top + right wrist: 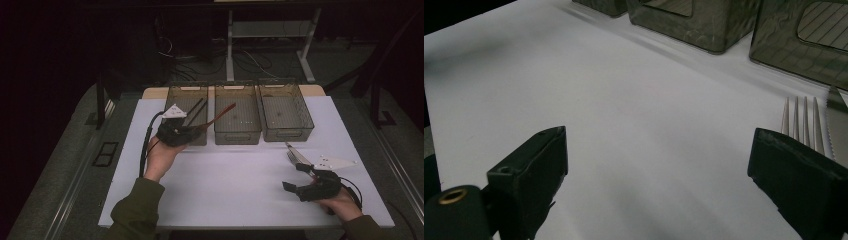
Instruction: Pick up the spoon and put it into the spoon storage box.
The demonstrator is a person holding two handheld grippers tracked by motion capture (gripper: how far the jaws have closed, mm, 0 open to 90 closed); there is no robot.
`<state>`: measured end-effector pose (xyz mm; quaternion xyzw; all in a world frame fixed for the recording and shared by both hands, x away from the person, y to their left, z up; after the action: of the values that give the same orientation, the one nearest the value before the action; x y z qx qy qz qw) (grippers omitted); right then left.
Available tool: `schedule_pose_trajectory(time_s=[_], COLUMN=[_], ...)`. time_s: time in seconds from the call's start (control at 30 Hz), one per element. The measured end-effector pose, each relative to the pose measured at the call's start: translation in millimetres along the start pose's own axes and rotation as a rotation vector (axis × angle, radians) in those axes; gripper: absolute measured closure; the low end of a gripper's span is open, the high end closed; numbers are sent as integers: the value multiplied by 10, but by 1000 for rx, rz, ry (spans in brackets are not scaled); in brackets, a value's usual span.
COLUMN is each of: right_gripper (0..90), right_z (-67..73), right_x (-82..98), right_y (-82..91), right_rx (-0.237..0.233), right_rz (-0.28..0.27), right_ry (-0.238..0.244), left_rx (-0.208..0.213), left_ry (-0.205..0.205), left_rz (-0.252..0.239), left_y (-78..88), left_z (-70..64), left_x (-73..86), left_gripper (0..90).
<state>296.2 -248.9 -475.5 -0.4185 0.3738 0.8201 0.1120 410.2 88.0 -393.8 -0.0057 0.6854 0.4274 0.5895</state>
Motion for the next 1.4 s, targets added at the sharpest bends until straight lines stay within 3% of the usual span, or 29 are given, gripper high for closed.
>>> schedule_pose_trajectory(time_s=[0.2, 0.57, 0.93, 1.23, 1.4], right_gripper=[85, 85, 85, 85, 85], right_z=[1, 5, 7, 9, 15], right_x=[0, -4, -9, -15, -18], right_y=[7, 15, 22, 38, 49], right_rx=[-2, -5, -11, -17, -21], right_rz=[0, -5, -10, -14, -18], right_ry=[0, -6, -8, -12, -9], left_rx=[-18, -60, -88, -109, -114], left_ry=[9, -13, 14, 53, 66], left_rz=[2, 52, 75, 108, 154], left_y=[-129, -423, -790, -1096, -1241], left_z=[75, 195, 276, 339, 355], left_x=[-158, -417, -636, -642, -565], left_gripper=[791, 791, 791, 790, 790])
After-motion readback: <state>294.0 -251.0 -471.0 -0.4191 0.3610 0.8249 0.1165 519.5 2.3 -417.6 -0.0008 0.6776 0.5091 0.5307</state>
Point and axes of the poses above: each handheld gripper's, and its own axes: y roughly backward along the jaws, x roughly out of its underside, z roughly to its left, the point moved 7 cm from there along -y, roughly forward along the jaws, and after that the axes turned 12 degrees about -y, right-handed, at the moved point
